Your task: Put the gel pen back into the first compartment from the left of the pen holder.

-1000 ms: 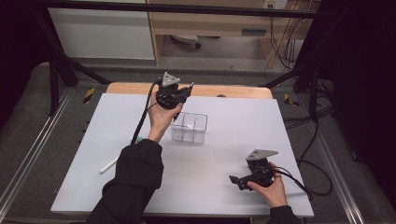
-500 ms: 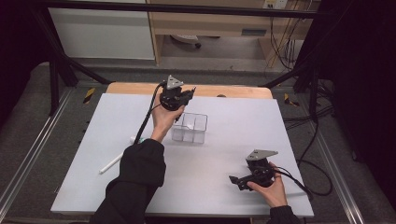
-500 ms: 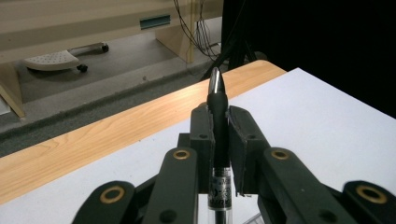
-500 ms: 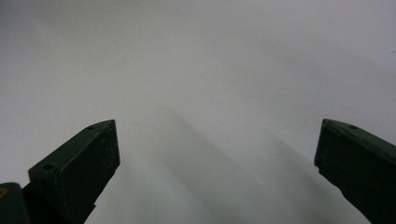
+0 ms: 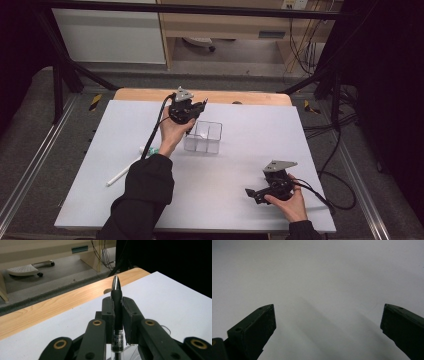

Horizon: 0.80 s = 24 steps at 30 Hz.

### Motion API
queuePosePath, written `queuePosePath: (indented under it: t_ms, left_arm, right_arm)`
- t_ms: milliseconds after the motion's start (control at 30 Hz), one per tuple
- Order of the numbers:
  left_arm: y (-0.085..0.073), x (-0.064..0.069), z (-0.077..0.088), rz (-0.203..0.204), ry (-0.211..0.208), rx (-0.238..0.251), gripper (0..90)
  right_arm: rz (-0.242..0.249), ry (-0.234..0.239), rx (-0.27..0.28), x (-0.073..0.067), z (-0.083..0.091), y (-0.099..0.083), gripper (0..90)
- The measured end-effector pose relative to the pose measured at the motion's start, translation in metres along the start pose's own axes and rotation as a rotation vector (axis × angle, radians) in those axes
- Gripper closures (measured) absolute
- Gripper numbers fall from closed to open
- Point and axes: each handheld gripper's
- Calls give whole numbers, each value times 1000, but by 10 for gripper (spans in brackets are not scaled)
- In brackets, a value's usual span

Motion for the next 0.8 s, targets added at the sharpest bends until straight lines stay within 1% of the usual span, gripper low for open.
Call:
queuePosePath:
  t_ms: [67,133,200,300,333,433,500,533,600,700,800]
  left_arm:
    - [-3,-1,1,-1,-3,-10,799]
    - [-4,-2,3,2,-7,-6,799]
    - [-6,-2,5,2,-7,-11,799]
    - [-10,-2,7,-20,7,-27,798]
    - [-11,-2,8,-16,3,-28,798]
    - [-13,-3,11,-33,5,-53,794]
    - [-14,-4,13,-27,2,-60,789]
    - [-14,-4,15,-40,14,-65,786]
    - [-15,-4,19,-32,-2,-69,760]
    - [-15,-5,27,-40,-5,-80,703]
    - [-14,-7,40,-39,-7,-72,629]
  right_arm:
    - [2,0,-3,0,0,0,9]
    - [2,0,-3,0,0,0,9]
    - [0,-1,-4,0,0,0,9]
    - [1,-1,-4,0,-1,0,9]
    - [0,-2,-5,0,-1,0,9]
    - [1,-2,-4,0,-1,0,9]
    - [3,-2,-5,0,-1,0,9]
    - [2,-2,-5,0,-1,0,9]
    - [2,-3,-5,0,-1,0,9]
    - [4,-3,-3,0,-1,0,9]
    - [1,-3,-5,0,-1,0,9]
Point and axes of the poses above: each handheld gripper's, and its own axes: z roughly backward along the jaws, y roughly out of its top, x roughly to its right, and after that the axes turned 2 degrees about y, right-handed
